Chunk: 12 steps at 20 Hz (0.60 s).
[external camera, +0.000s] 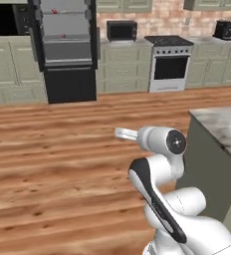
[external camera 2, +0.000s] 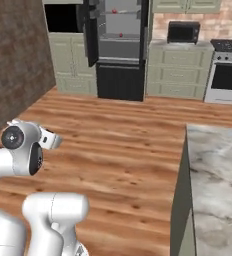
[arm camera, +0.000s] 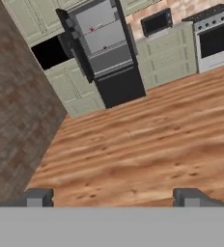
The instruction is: Gather the carrot and sweet potato from the fridge and place them on a tray on the dining counter. Then gather the fishs from the fridge and place them on the other tray.
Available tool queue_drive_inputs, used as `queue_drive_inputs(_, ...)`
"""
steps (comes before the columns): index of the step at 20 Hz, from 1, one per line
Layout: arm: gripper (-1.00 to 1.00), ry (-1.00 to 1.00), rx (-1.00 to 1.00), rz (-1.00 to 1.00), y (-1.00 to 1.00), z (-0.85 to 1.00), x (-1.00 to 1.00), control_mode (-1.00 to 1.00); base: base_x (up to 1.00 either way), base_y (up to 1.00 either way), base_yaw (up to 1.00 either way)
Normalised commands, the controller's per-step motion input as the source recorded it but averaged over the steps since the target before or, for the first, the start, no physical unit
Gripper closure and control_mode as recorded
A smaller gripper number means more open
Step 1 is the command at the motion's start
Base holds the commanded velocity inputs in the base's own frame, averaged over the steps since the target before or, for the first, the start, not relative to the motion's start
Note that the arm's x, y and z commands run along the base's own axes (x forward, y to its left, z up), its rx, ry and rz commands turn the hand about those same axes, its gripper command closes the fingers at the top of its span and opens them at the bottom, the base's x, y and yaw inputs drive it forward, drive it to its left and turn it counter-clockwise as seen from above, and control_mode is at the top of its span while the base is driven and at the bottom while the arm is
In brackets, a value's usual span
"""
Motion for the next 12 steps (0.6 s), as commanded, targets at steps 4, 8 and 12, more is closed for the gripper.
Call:
queue_drive_inputs(4,-1.0,0.0,0.0,0.0,0.0,0.0,0.0,1.0,1.0,0.11,0.06)
queue_drive_inputs(8,-1.0,0.0,0.0,0.0,0.0,0.0,0.0,1.0,0.99,0.04,0.04)
queue_drive_inputs(12,-1.0,0.0,0.0,0.0,0.0,0.0,0.0,1.0,0.96,0.15,-0.06)
